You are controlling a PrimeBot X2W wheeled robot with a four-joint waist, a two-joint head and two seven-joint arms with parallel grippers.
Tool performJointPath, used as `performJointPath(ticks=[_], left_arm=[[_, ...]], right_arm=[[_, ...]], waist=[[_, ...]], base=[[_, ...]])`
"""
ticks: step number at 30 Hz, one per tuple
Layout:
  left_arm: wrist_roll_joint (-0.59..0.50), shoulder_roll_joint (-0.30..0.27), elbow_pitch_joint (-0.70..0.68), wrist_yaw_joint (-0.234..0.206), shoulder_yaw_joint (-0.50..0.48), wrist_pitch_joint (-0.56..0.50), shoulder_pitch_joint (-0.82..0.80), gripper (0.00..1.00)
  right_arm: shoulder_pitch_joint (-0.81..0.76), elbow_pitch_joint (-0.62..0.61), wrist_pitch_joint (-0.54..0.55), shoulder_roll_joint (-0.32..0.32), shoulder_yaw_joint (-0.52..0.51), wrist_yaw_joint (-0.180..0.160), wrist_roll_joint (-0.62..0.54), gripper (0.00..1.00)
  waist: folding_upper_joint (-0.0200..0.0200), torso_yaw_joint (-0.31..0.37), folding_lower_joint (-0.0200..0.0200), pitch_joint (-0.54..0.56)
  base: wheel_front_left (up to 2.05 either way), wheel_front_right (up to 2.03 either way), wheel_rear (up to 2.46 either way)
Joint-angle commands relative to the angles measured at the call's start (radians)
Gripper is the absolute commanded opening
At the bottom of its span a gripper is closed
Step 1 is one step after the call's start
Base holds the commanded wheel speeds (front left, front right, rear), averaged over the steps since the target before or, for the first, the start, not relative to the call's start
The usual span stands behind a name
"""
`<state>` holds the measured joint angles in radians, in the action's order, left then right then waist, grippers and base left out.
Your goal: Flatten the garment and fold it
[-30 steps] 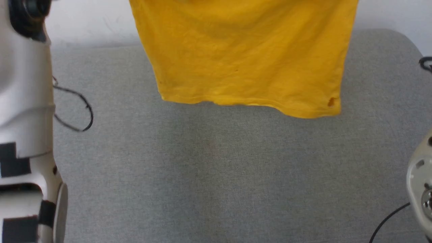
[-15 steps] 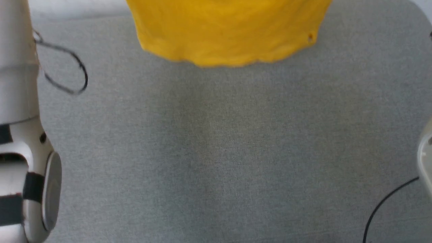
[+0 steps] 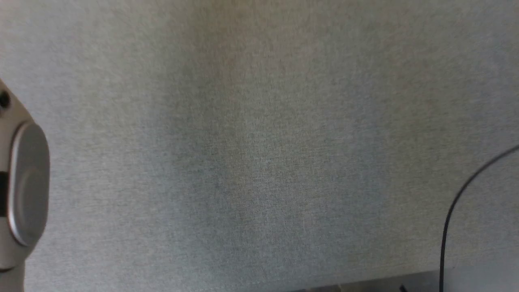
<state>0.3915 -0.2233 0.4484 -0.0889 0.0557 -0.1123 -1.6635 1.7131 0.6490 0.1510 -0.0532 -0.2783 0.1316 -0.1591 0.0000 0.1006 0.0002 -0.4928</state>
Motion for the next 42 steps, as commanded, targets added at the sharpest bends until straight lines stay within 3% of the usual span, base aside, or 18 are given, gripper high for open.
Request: performJointPath(ticks=[1, 14, 25, 33, 38, 42], left_arm=[[0.009, 0.007, -0.01, 0.008, -0.006, 0.035, -0.037, 0.0], [0.053, 0.014, 0.094, 0.087, -0.032, 0.23, -0.205, 0.0], [0.102, -0.014, 0.18, 0.164, -0.044, 0.294, -0.112, 0.0], [0.176, -0.04, 0.146, 0.186, -0.049, 0.147, 0.074, 0.0], [0.231, -0.057, 0.037, 0.178, -0.071, 0.043, 0.249, 0.0], [0.275, -0.062, -0.093, 0.143, -0.112, -0.013, 0.431, 0.0]], right_arm=[[0.037, -0.003, -0.03, 0.003, 0.013, -0.001, -0.006, 0.0], [0.13, -0.063, -0.112, 0.003, 0.022, -0.001, -0.058, 0.0], [0.06, -0.024, -0.164, 0.003, 0.106, -0.001, -0.073, 0.0], [-0.067, 0.006, -0.182, -0.02, 0.219, -0.001, 0.077, 0.0], [-0.207, -0.084, -0.136, -0.076, 0.26, -0.001, 0.228, 0.0], [-0.376, -0.2, -0.084, -0.123, 0.269, -0.001, 0.326, 0.0]], waist=[[0.0, 0.007, -0.0002, -0.164], [0.0, -0.033, -0.0002, -0.374], [0.0, -0.068, -0.0002, -0.436], [0.0, -0.076, -0.0002, -0.385], [0.0, -0.086, -0.0002, -0.351], [0.0, -0.086, -0.0002, -0.308]], base=[[0.0, 0.0, 0.0], [0.0, 0.0, 0.0], [0.0, 0.0, 0.0], [0.0, 0.0, 0.0], [0.0, 0.0, 0.0], [0.0, 0.0, 0.0]])
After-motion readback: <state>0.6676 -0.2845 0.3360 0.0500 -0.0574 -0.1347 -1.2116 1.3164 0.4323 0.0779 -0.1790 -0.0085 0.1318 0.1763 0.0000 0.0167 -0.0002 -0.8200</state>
